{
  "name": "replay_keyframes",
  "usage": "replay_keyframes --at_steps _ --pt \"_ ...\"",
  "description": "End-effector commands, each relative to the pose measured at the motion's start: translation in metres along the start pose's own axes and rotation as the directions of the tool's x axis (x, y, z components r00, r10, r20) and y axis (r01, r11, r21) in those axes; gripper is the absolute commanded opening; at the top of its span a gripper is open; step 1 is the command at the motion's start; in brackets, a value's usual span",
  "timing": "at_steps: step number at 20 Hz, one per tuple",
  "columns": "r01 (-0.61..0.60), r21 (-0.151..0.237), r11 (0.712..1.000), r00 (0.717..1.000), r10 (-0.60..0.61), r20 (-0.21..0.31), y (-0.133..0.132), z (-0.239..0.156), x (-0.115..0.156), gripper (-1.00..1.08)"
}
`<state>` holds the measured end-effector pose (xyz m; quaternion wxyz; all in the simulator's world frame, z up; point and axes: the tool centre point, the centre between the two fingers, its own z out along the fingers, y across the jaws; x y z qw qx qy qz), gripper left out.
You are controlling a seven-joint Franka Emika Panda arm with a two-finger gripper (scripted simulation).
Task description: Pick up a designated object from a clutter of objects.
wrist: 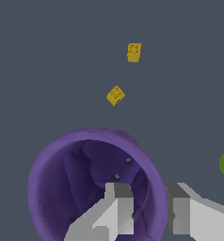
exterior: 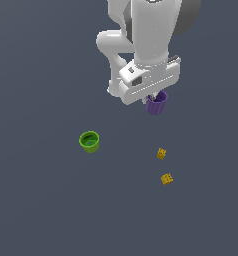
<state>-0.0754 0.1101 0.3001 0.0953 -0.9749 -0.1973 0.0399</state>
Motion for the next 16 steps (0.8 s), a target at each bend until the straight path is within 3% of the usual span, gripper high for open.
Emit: replay_keyframes --at_steps 1,8,16 --pt "0.0 0.0 1.0 1.0 0.0 0.0 -0.004 -0.024 -0.005 -1.0" --pt "0.0 0.0 1.0 1.0 0.0 0.0 -0.013 -0.072 -0.012 -1.0" --pt "0.001 0.001 1.0 1.0 -0.001 0.0 -0.017 -0.096 -0.015 -1.0"
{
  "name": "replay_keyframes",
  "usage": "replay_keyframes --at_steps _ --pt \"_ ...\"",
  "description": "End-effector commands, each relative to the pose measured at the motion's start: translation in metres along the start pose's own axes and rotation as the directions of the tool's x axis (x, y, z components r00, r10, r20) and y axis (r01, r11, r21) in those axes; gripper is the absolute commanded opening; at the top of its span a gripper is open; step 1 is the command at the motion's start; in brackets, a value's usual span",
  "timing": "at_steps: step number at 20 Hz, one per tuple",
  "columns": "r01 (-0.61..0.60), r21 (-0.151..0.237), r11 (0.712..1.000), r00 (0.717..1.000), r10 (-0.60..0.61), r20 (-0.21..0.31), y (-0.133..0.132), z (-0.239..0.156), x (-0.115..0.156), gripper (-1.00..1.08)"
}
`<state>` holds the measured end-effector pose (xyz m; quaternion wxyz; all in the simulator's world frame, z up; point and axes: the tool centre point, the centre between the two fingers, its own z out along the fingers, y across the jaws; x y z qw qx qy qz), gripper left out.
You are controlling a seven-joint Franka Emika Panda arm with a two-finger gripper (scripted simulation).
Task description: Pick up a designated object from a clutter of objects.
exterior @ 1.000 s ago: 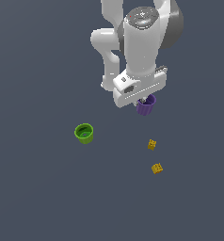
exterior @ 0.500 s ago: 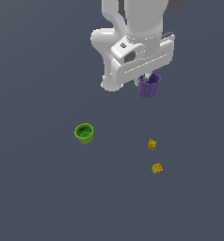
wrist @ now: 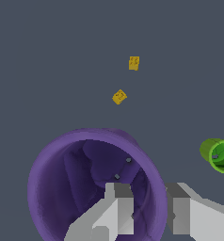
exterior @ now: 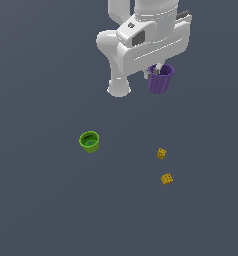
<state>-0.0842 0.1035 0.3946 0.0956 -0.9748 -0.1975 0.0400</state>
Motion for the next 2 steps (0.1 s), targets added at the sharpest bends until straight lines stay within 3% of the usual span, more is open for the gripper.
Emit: replay_keyframes --at_steps 1,2 --pt "0.0 0.0 1.0 1.0 0.0 0.0 -0.0007 -0.0042 -0.0004 -1.0" --pt "0.0 0.0 1.0 1.0 0.0 0.0 -0.0008 -0.0045 -0.0004 -1.0"
